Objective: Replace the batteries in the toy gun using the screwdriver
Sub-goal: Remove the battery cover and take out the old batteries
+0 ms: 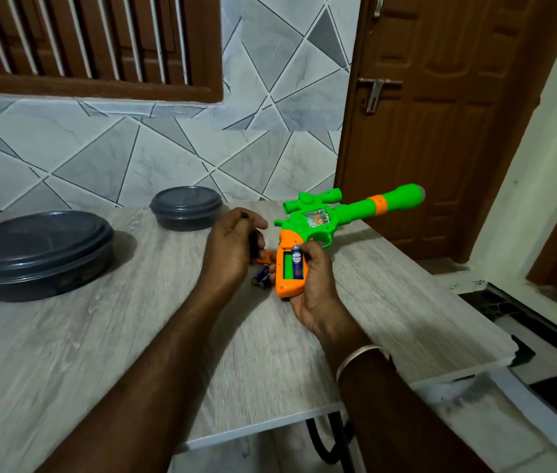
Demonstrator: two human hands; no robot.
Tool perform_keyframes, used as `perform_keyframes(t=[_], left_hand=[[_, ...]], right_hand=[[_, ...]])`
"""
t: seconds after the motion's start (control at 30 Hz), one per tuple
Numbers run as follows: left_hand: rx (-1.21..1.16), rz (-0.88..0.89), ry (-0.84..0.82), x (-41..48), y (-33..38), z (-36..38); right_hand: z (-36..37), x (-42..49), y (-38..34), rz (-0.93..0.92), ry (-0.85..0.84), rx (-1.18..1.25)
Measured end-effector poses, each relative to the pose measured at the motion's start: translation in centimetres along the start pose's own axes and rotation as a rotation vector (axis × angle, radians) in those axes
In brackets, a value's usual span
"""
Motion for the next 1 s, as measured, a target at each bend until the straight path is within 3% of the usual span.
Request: perform_keyframes(t=[0.13,0.23,0.37,0.47,0.6,0.77,1.0], left_hand=[[0.361,0.179,-0.223,-1.0,0.2,2.5],[0.477,0.236,-0.289,-1.9,0.2,3.4],[0.218,0.158,-0.248,-1.8,0.8,2.9],[0.081,0.169,-0.091,-0.7,2.3,0.0],[0.438,0.175,0.079,1.2,1.5,-4.2],[0.887,0.052,-0.079,1.5,-2.1,-3.2],[1.030,-0.009,-0.096,1.1,-3.3,-2.3]], right_hand=[[0.4,-0.2,-0.3,-0.023,-0.012,0.125],[0.1,0.1,-0.3,-0.044,0.002,0.116],[0.4,0.1,-0.4,-0.064,-0.001,0.144],[-0.2,0.1,-0.3,-0.043,0.054,0.102],[-1.6,0.2,-0.2,-0.032,0.133,-0.003],[-1.4,0.1,-0.2,-0.036,0.120,0.029],[-1.5,-0.1,-0.2,-0.031,0.141,0.014]])
Point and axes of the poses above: each hand's wrist, its own x-axis towards the middle knuckle, its own z-axis out of the palm, y = z × x, the point moved 10 cm from there along x, towards the middle knuckle, and after that the axes turned 5 degrees about y, right-handed, at the moved point
